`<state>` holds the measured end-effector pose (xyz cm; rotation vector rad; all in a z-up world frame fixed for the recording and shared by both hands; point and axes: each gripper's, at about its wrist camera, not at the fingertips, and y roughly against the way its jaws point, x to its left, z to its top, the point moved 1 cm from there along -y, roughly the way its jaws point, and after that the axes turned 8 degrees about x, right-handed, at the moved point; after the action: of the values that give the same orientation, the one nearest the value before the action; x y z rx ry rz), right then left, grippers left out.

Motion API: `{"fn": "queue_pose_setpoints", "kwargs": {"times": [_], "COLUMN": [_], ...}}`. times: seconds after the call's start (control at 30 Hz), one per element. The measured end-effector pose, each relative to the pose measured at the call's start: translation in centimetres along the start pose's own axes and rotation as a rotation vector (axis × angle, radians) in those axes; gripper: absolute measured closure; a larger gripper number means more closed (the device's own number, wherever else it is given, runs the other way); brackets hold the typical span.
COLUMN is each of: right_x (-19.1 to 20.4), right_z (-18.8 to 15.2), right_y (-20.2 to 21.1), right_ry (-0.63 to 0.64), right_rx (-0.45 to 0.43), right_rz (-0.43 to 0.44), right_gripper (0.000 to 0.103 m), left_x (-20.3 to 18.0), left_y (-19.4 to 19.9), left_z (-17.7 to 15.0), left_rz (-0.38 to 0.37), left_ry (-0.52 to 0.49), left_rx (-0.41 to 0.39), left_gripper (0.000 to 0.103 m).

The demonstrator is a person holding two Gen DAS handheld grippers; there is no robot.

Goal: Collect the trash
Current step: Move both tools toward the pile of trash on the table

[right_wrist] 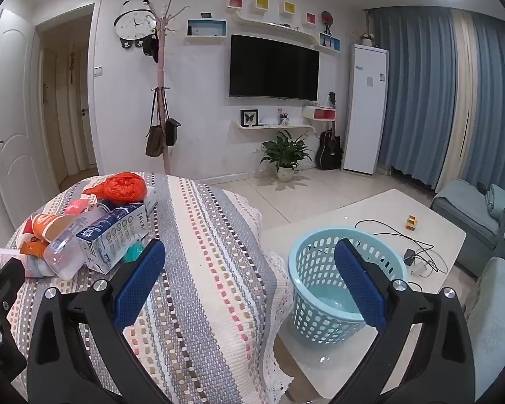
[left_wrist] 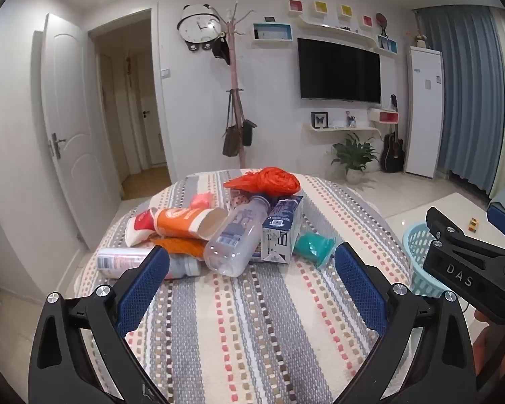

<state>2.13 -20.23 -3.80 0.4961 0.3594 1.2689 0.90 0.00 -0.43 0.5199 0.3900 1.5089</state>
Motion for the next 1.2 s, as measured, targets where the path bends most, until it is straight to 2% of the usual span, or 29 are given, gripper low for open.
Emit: {"fn": "queue_pose_setpoints", "kwargs": {"times": [0.4, 0.63, 0.77, 0.9, 1.07, 1.2], "right_x": [0.3, 1.1, 1.9, 2.5, 3.8, 5.1], "right_z": [-0.1, -0.1, -0.2, -0.2, 0.2, 0.6], "right_y": [0.1, 0.2, 0.1, -0.1, -0.7, -1.5], "right_ry": [0.004, 0.02, 0.042, 0.053, 0.073, 0.086], "right_rx": [0.002, 0.002, 0.009, 0.018, 0.046, 0.069], "right_rz": [0.014, 0.018, 0.024, 0.049, 0.099, 0.134], "right_gripper": [0.008, 0.008, 0.017, 0.021, 0.037, 0.042], "left_x": [-0.1, 0.5, 1.0, 2.2, 4.8, 8.2], "left_y": [0.0, 0.6, 0.7, 0.6, 0.5, -0.2], "left_z": [-0.2, -0.2, -0.1, 0.1, 0.3, 0.2], "left_rz": [0.015, 0.037, 0.041, 0.044, 0.071, 0.064], "left_ry": [-0.02, -0.037, -0.027, 0.003, 0.055, 0.157], "left_rx": [-0.035, -0.086, -0.086, -0.087, -0.07, -0.066], "left_gripper": [0.008, 0.008, 0.008, 0.008, 0.008, 0.008]}}
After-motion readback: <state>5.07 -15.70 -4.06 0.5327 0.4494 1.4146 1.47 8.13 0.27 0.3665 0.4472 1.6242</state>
